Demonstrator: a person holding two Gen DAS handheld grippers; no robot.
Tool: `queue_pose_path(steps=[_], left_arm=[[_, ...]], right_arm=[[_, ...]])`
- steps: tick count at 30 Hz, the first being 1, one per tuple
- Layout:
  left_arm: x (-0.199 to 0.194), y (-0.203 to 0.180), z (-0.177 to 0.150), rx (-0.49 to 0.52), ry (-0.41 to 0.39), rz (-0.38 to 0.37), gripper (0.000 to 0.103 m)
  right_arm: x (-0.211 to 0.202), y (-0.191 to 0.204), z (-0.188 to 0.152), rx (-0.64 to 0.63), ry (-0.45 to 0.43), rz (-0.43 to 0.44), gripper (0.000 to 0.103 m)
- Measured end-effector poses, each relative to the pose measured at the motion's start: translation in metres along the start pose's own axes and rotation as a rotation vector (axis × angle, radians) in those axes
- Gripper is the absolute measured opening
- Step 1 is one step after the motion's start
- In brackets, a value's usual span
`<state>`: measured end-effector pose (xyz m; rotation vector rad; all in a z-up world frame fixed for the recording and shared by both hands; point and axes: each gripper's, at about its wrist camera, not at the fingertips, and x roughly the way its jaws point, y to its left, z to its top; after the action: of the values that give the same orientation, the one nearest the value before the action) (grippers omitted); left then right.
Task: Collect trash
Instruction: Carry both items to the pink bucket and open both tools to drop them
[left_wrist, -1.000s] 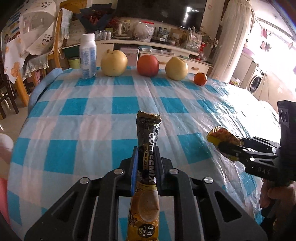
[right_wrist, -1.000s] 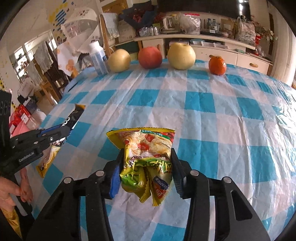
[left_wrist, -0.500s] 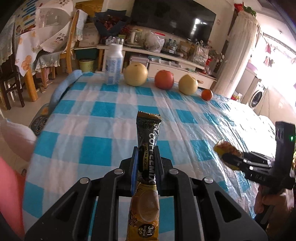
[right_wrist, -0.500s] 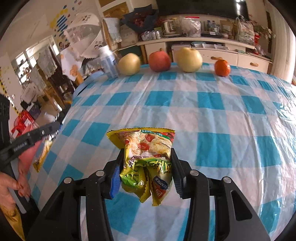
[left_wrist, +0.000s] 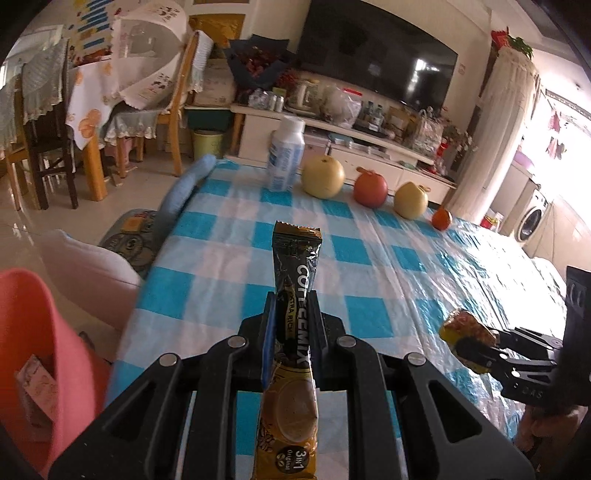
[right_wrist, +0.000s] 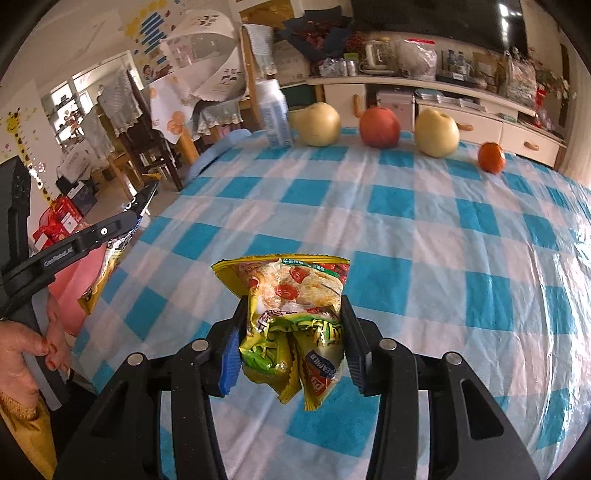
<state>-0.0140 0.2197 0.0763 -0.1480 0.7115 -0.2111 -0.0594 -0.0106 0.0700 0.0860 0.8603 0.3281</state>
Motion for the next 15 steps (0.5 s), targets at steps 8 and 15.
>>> queue_pose_path(steps=[8, 15], left_arm=[[-0.019, 0.025, 0.005, -0.035, -0.042, 0.047, 0.017], [-0.033, 0.044, 0.007, -0.067, -0.068, 0.073, 0.017]], right_arm=[[-0.005, 0.032, 0.008, -0.043, -0.007, 0.021, 0.047], [-0.004, 0.062, 0.015, -0.079, -0.009, 0.053, 0.047]])
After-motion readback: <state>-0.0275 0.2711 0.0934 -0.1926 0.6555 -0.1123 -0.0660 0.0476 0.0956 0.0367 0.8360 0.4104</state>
